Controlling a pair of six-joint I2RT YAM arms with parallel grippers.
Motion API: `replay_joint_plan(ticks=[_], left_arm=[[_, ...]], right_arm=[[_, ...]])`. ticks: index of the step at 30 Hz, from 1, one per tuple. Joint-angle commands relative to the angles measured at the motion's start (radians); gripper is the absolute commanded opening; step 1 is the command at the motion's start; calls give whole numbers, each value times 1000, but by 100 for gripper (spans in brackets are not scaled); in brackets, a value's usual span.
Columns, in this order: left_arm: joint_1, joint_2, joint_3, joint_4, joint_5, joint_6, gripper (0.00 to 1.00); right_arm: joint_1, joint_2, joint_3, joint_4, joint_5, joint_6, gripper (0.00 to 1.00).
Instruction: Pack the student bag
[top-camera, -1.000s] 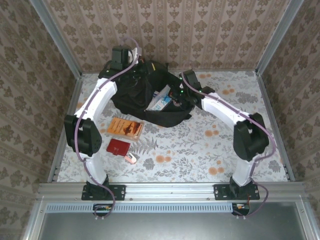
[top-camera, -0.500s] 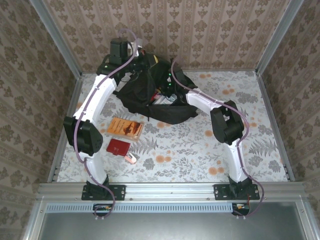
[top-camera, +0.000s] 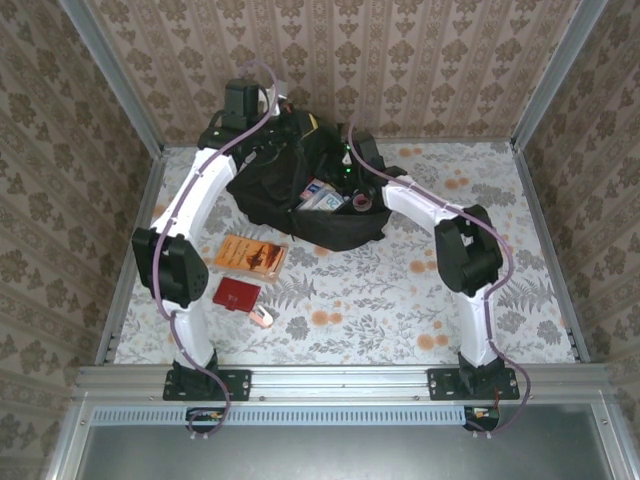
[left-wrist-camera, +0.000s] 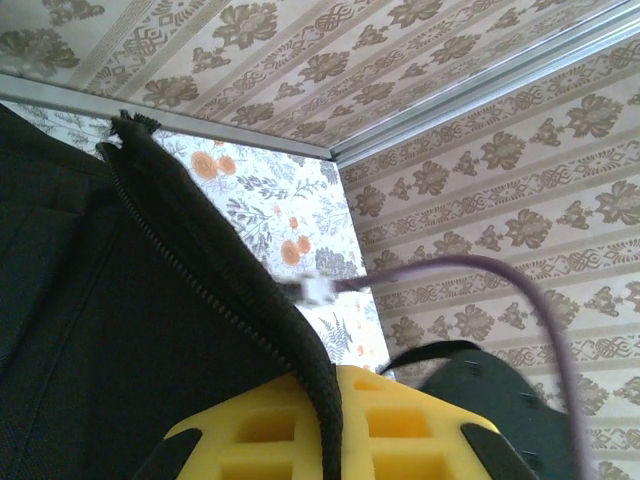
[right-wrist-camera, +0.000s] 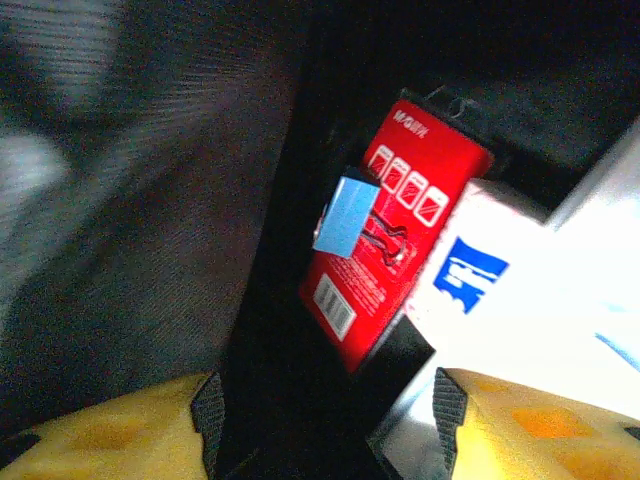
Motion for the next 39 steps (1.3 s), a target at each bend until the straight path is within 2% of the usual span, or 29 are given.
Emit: replay_joint_plan(ticks=[1,4,8,12,14,17,20,26,32,39], left_arm=[[8,11,41,90,28,-7,0],[8,25,41,92,28,-7,0],[8,37,42,93,28,-5,0],[9,43,50,91,26,1,0],[11,46,51,84,28,4,0],[11,41,30,87,29,8,0],[13,24,-4,99,29,12,0],[19,5,-48,113,33,10,0],[26,-7,-79,131,40,-1,0],[32,-12,-98,159,53,-27,0]], right_arm=[[-2,-160,-34,-72,34,-186,60],[1,-240,-54,-165,60,-300,61],[36,-388,-187,-164,77,-451,65],[181,-531,-356,-131,146,-663,68],[275,-577,-474,-47,178,-777,70],[395,-603,-639,101,150,-888,73],[518,-573,-769,262,187,-951,79],[687,-357,-784,400,294,-964,86],[755,-209,-786,533,377,-958,94],[766,-118,-802,612,448,-919,91]])
